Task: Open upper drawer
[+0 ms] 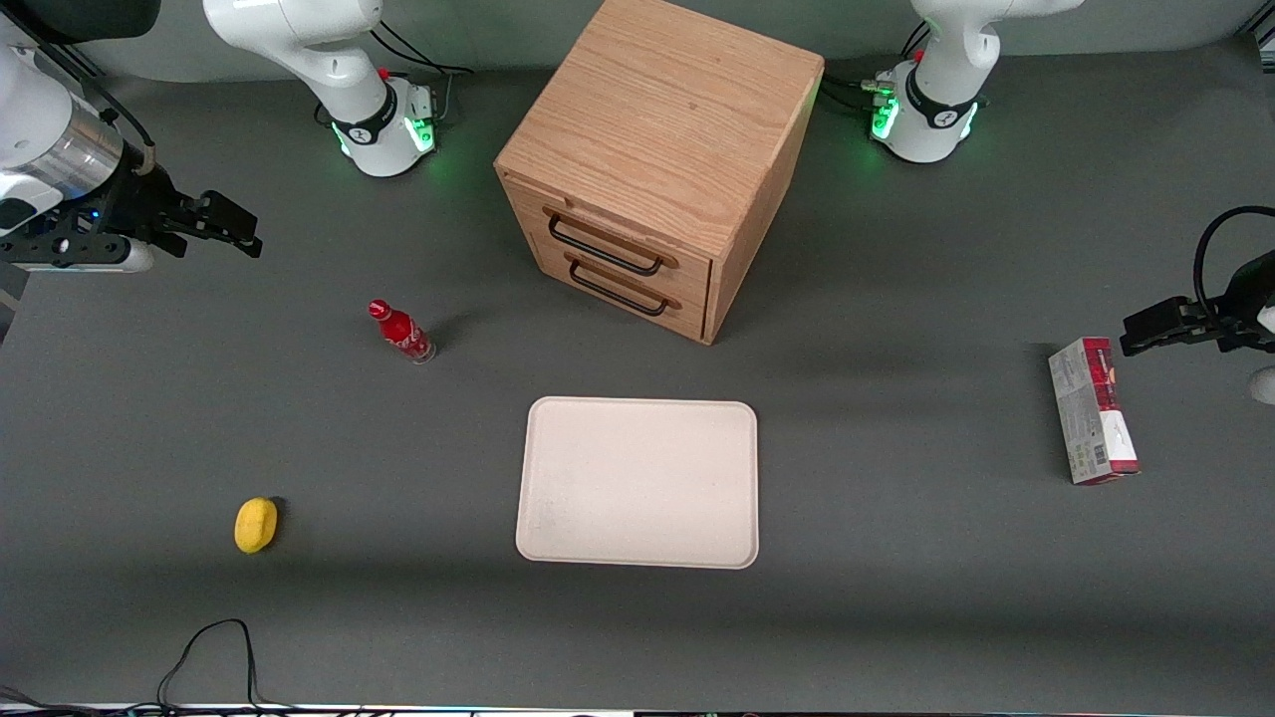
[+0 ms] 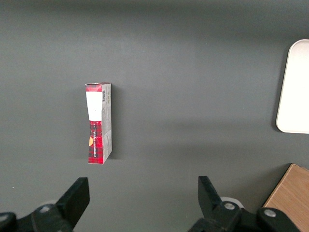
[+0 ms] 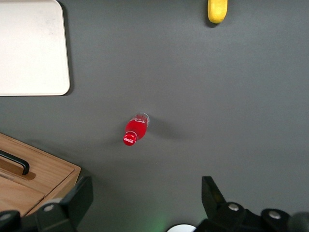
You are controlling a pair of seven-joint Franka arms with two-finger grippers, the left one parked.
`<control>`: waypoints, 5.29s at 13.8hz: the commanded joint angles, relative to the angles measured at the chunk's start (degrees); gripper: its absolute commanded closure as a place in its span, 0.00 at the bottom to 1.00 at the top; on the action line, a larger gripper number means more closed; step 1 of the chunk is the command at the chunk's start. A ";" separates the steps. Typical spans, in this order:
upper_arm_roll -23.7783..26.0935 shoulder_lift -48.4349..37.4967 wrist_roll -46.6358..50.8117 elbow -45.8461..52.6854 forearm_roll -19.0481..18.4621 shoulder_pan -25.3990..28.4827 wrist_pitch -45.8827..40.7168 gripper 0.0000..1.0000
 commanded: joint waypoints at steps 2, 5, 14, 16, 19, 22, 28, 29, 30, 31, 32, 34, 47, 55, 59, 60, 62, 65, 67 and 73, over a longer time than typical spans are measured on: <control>0.98 2.31 1.61 3.30 -0.40 0.19 -1.15 0.00; 5.88 10.20 2.39 10.66 0.39 0.36 -1.24 0.00; 34.45 24.10 -7.31 25.09 -1.01 0.54 -1.33 0.00; 38.49 25.25 -11.13 24.76 -1.01 0.54 -1.33 0.00; 41.32 29.90 -11.84 24.66 -1.01 1.07 -1.16 0.00; 41.41 33.07 -17.18 23.53 -1.19 1.16 -0.19 0.00; 41.32 35.89 -20.36 20.27 -2.59 1.16 4.99 0.00; 41.32 36.24 -20.98 20.01 -2.68 1.16 5.35 0.00; 41.32 36.50 -21.16 20.01 -3.64 1.16 5.35 0.00; 41.32 37.03 -21.24 20.01 -4.43 1.16 5.35 0.00; 41.32 37.29 -21.25 20.01 -4.61 1.16 5.61 0.00; 41.32 37.65 -21.25 18.96 -4.79 1.24 7.27 0.00; 37.38 40.46 -32.65 23.78 -10.94 1.24 7.72 0.00; 28.51 45.99 -44.87 33.09 -10.86 1.24 7.72 0.00; 25.25 47.32 -47.35 38.28 -10.85 1.24 7.63 0.00; 24.28 47.75 -47.35 39.33 -10.68 1.24 7.63 0.00; 23.83 47.76 -46.65 40.57 -10.94 1.24 7.72 0.00; 21.55 45.13 -46.64 43.11 -12.17 1.16 7.55 0.00; 19.63 40.40 -44.73 43.48 -10.43 0.46 6.68 0.00; 3.38 20.81 -24.72 23.05 1.08 0.28 -1.52 0.00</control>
